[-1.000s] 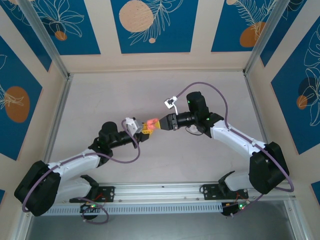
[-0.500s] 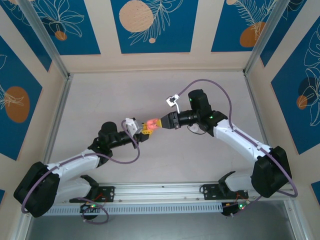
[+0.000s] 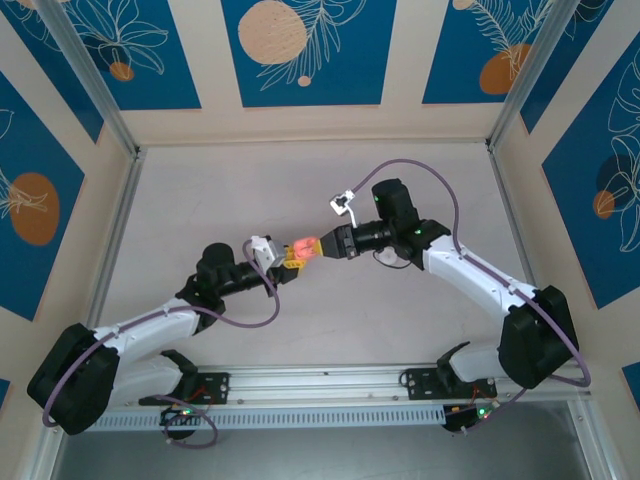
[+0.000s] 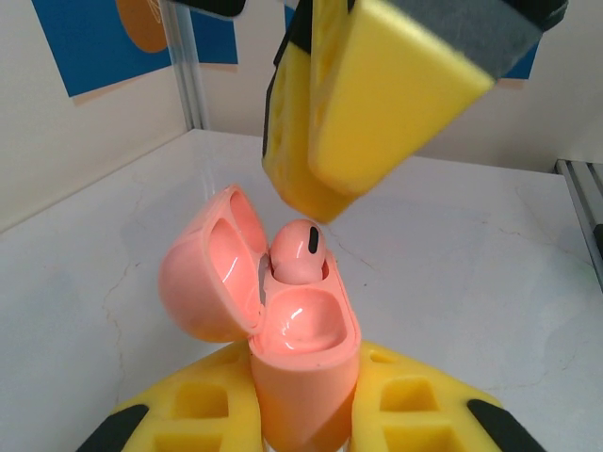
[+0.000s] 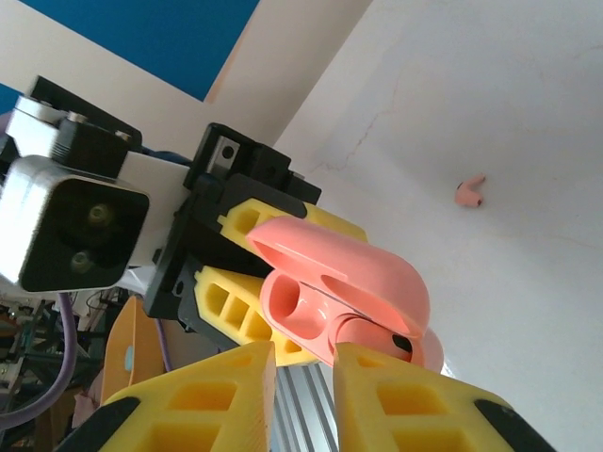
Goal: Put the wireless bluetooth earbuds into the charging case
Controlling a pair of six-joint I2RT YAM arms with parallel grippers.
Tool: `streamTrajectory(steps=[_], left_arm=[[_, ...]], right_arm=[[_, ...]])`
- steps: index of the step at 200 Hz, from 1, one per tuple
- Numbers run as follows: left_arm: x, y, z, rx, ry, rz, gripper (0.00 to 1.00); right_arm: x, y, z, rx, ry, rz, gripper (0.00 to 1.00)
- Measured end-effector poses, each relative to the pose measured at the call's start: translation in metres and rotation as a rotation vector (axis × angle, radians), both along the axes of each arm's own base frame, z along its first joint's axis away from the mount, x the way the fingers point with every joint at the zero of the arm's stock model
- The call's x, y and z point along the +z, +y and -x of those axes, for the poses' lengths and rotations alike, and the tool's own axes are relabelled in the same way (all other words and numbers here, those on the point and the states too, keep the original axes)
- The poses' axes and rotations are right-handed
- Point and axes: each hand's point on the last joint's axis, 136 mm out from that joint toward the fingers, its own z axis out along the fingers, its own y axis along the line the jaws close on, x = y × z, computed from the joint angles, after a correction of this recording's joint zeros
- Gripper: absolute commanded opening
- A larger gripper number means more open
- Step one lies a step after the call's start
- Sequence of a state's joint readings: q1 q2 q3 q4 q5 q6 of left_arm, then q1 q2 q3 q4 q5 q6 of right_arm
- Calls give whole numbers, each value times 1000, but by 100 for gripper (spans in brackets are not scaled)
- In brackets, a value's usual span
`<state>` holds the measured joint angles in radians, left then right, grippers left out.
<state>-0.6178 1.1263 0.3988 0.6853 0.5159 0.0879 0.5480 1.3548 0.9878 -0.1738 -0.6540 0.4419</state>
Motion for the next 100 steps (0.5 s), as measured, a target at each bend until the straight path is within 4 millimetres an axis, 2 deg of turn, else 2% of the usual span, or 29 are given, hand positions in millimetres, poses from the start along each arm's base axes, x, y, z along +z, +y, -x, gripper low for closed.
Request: streamTrajectory(steps=[43,67,100], left_arm=[[-4,1,1,2,15,-11,11],[-3,3,0,14,14,-13,10],[8,12,-5,75,-12,2,10]], right_arm=[[-5,1,0,7,8,9,22],[-2,2,0,10,-3,10,28],[6,2,-1,-1,-30,6,30]])
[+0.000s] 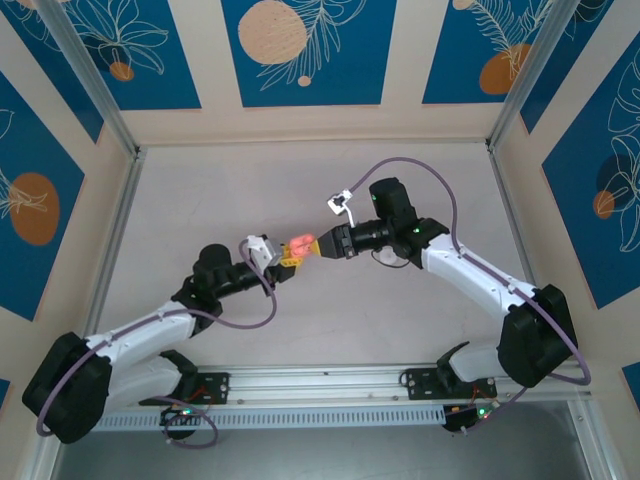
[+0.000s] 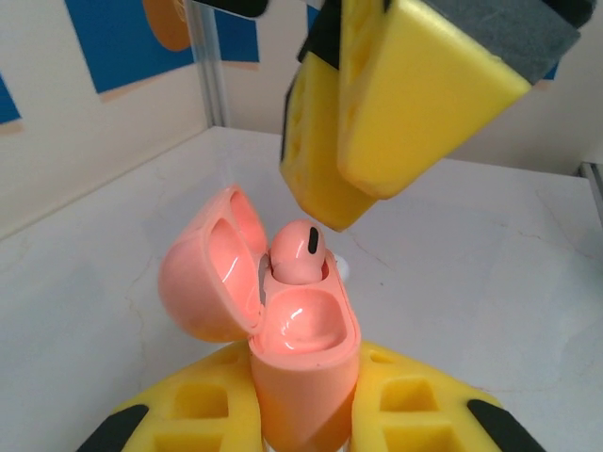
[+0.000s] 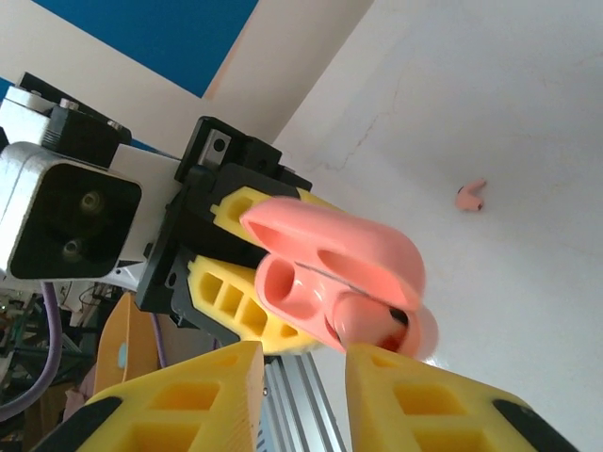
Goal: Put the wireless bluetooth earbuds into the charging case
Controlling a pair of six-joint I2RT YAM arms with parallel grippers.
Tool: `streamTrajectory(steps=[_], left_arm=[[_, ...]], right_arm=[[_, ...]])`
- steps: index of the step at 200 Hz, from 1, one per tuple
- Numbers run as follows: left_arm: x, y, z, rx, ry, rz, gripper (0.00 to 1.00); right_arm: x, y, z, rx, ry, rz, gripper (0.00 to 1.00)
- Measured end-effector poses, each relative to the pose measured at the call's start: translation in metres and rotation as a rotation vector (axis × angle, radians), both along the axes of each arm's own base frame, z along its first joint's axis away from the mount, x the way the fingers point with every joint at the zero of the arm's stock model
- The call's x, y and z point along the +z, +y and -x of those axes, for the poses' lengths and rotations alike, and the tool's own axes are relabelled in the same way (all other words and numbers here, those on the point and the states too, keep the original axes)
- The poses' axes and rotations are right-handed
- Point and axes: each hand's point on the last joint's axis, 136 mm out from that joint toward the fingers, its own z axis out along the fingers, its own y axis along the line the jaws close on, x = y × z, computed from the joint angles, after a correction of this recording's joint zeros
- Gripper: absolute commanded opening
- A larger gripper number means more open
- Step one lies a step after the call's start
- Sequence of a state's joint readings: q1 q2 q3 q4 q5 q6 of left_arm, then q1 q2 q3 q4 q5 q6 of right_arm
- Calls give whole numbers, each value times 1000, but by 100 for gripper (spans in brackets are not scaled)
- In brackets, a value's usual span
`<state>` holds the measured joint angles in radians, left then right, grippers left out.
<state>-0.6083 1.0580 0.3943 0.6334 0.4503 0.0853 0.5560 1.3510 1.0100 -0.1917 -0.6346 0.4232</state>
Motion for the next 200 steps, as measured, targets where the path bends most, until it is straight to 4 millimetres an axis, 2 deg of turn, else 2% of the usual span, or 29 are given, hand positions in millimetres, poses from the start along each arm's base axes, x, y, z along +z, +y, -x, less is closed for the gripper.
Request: streamTrajectory(steps=[30,69,91,115,166,200], left_arm=[[10,22,-14,123,-12,5,11],[0,63,-41,327,72,-14,12],[-9,92,-55,459,138,-7,12],[-15,120,-66,574,200,18,12],[-32,166,-76,743,328,61,12],[-34,192,-77,828,365,103,13]], right_arm=[[13,-3,-11,-67,-32,24,30],[17,-5,-30,-222,-25,148,30],[1,-2,-38,-284,38,243,32],[-23,12,-44,-302,88,370,33],[-59,61,-44,-190,104,506,34],[-86,94,-52,-135,121,545,42]])
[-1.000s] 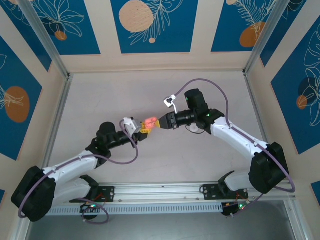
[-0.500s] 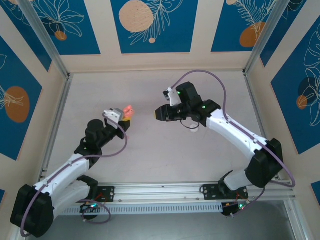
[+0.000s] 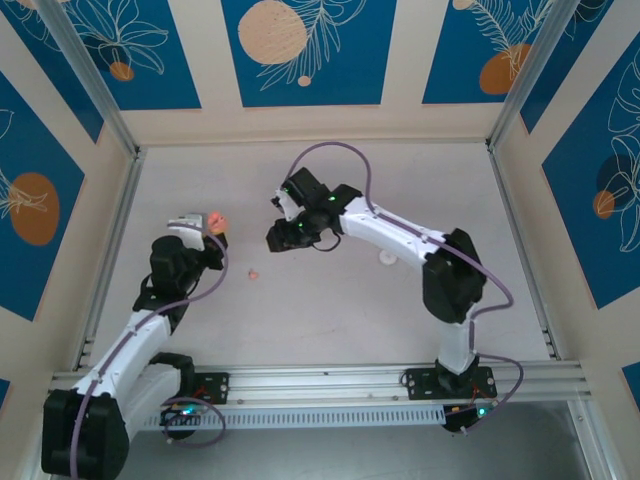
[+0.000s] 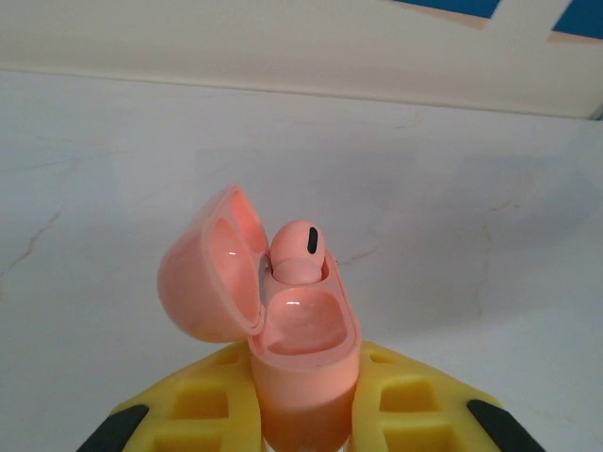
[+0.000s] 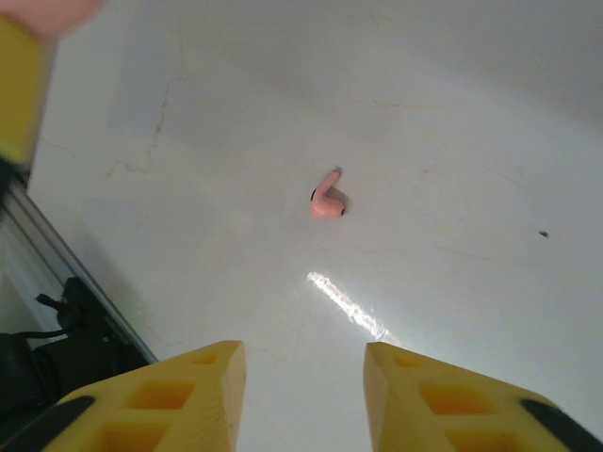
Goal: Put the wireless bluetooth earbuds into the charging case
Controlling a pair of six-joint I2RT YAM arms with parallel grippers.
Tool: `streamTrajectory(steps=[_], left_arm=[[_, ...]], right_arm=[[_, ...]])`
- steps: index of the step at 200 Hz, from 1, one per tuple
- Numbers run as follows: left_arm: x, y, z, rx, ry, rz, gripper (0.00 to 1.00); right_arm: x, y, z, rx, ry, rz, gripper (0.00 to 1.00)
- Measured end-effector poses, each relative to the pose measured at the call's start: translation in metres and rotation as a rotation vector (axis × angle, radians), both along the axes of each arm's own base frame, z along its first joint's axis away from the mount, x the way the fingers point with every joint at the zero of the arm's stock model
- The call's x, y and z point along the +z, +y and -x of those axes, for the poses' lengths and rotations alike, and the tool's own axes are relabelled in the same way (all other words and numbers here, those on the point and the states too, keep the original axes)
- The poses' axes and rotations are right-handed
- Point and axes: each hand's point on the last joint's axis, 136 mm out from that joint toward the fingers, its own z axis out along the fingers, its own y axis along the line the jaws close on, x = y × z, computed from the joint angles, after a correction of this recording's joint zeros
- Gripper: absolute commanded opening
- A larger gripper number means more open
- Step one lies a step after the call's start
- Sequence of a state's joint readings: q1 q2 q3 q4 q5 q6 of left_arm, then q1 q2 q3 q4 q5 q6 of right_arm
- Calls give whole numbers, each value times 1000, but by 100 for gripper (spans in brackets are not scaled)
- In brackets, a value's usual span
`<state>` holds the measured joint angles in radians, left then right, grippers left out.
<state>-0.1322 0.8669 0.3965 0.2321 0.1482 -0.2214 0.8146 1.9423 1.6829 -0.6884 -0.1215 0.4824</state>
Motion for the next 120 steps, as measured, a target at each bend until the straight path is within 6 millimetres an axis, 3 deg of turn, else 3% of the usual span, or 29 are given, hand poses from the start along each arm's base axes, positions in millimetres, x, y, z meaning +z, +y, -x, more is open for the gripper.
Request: streamTrajectory(steps=[60,120], left_arm=[[8,25,7,88,-9,12,13],[5,37,9,127,7,7,14]], right_arm=[[-64,48,-2,80,61,94,45],[-95,64,-2,119,81,138,45]])
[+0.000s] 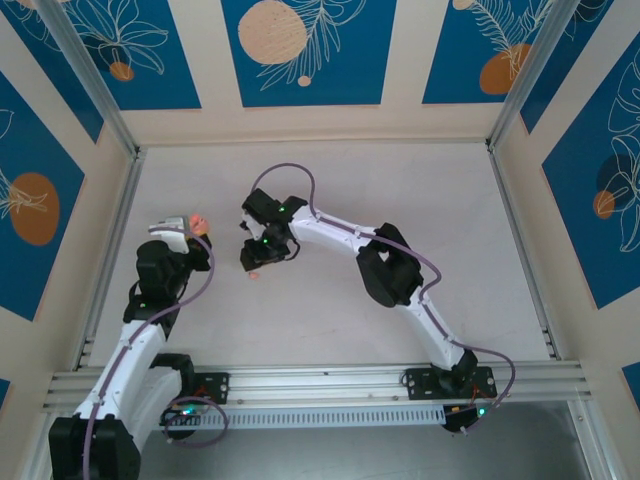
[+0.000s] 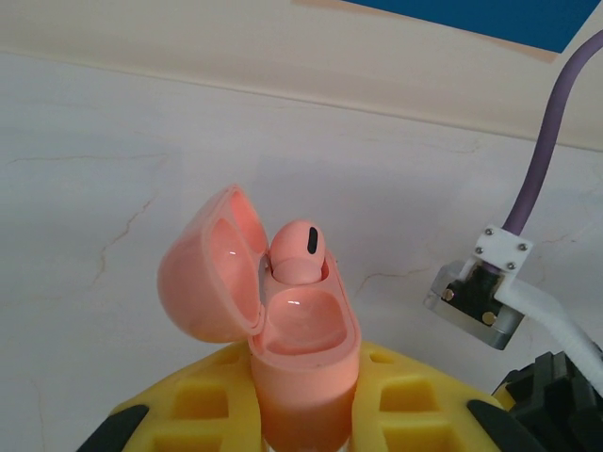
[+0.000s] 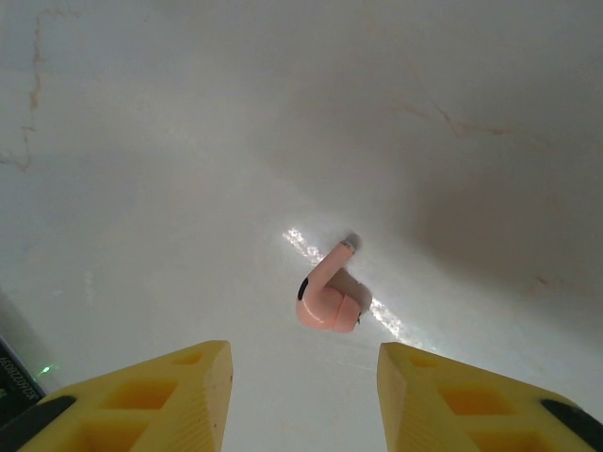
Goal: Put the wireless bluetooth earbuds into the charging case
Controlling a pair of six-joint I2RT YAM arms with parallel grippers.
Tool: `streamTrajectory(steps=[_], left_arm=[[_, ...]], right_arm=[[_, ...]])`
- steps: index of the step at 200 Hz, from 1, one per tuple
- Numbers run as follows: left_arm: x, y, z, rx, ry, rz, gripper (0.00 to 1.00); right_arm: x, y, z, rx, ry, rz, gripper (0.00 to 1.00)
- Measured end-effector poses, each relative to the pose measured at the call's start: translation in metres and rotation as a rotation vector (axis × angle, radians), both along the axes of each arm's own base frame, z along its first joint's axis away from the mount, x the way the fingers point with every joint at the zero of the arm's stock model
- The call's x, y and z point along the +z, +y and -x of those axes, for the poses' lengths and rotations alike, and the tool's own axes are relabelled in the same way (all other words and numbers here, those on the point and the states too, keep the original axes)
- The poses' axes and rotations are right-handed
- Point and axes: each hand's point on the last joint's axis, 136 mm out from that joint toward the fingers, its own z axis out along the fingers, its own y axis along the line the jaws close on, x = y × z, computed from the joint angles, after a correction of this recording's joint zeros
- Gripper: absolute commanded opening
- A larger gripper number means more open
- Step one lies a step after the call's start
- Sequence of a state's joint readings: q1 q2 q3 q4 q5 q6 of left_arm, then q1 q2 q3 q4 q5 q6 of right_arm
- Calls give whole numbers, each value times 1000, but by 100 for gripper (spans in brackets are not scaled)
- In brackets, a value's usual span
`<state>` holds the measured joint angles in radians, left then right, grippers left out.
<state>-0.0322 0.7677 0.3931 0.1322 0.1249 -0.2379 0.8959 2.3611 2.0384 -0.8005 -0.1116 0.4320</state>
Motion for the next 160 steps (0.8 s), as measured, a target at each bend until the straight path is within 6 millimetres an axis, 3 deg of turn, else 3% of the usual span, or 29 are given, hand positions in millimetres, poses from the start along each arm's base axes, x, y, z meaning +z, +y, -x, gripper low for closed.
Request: streamTrajectory(steps=[87,160], left_arm=[[-5,3,0,10,14,0,14],[-5,5,0,15,15,0,15]], right_arm=[[-25,12,7,48,15,27,43],[-33,12,10,72,9,51,36]])
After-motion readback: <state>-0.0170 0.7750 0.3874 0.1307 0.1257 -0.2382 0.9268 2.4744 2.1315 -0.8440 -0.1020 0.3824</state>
